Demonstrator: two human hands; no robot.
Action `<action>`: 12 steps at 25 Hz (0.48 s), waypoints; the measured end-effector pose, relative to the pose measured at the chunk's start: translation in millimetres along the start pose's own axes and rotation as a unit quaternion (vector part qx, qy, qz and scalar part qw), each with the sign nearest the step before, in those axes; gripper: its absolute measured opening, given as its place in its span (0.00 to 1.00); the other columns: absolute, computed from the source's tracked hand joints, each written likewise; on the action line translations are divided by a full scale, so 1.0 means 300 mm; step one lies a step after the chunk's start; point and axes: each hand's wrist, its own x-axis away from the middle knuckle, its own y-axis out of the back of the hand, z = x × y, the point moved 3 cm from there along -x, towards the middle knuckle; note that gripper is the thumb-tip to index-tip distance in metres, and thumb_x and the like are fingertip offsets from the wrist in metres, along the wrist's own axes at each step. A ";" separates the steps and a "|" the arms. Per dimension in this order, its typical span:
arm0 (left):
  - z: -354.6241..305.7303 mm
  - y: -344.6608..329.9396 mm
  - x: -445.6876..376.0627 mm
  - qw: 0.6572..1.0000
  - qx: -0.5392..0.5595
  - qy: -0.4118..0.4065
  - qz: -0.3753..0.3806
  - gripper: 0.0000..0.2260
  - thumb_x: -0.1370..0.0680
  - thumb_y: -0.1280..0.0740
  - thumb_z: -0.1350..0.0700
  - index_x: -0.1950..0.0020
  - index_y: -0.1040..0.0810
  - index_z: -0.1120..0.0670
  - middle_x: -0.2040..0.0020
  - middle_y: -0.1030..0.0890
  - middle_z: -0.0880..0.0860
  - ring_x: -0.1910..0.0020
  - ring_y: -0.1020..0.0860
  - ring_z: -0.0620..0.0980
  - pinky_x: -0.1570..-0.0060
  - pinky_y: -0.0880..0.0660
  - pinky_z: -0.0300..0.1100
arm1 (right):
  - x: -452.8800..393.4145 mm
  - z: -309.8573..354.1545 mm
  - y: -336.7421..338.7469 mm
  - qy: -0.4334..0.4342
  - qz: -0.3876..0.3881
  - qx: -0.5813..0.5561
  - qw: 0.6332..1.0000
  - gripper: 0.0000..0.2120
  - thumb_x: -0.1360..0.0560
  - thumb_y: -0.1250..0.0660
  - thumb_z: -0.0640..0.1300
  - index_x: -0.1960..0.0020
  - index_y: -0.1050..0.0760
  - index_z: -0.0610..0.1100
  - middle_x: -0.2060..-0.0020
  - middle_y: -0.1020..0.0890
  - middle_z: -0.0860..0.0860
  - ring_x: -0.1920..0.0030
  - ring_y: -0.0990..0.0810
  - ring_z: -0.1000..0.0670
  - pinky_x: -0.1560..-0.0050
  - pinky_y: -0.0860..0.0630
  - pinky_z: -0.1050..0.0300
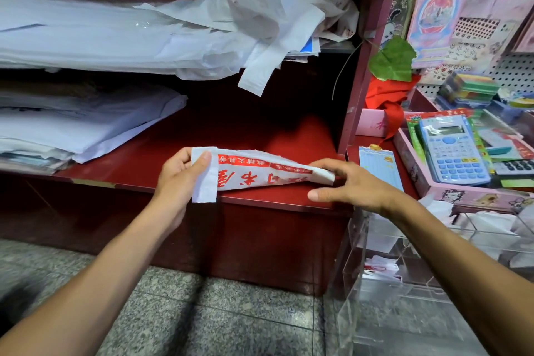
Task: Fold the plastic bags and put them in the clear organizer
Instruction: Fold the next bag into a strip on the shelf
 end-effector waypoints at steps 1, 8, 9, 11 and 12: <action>0.004 -0.002 0.001 0.999 0.021 0.023 -0.024 0.04 0.19 0.35 0.56 0.47 0.21 0.53 0.51 0.14 0.53 0.54 0.15 0.49 0.56 0.19 0.44 | -0.002 -0.008 -0.016 -0.010 0.005 0.007 1.000 0.21 0.33 0.21 0.50 0.43 0.21 0.54 0.49 0.17 0.57 0.47 0.20 0.58 0.44 0.25 0.62; 0.010 -0.032 0.004 0.991 0.044 0.073 -0.106 0.01 0.20 0.32 0.57 0.51 0.22 0.53 0.56 0.15 0.54 0.65 0.16 0.47 0.66 0.19 0.41 | -0.048 -0.016 0.020 -0.095 -0.163 -0.230 0.955 0.09 0.24 0.30 0.36 0.45 0.19 0.36 0.54 0.14 0.43 0.60 0.16 0.50 0.64 0.21 0.62; 0.019 -0.037 0.004 0.992 0.027 0.076 -0.100 0.01 0.21 0.32 0.58 0.51 0.22 0.53 0.56 0.16 0.55 0.65 0.16 0.47 0.67 0.19 0.41 | -0.052 -0.022 0.018 -0.117 -0.167 -0.226 0.953 0.09 0.25 0.30 0.37 0.45 0.20 0.36 0.57 0.14 0.43 0.64 0.17 0.50 0.69 0.22 0.61; 0.036 -0.035 0.007 0.992 -0.005 0.099 -0.073 0.06 0.23 0.29 0.62 0.48 0.21 0.53 0.54 0.16 0.56 0.63 0.16 0.48 0.66 0.20 0.40 | -0.061 -0.042 0.014 -0.157 -0.193 -0.191 0.950 0.09 0.26 0.28 0.39 0.48 0.22 0.37 0.67 0.16 0.47 0.75 0.24 0.53 0.79 0.30 0.62; 0.040 -0.030 0.007 0.992 -0.019 0.112 -0.058 0.10 0.24 0.29 0.63 0.46 0.21 0.52 0.54 0.15 0.55 0.61 0.16 0.49 0.65 0.21 0.40 | -0.066 -0.055 0.018 -0.169 -0.218 -0.183 0.944 0.10 0.26 0.26 0.40 0.48 0.24 0.38 0.70 0.18 0.48 0.78 0.28 0.54 0.80 0.33 0.63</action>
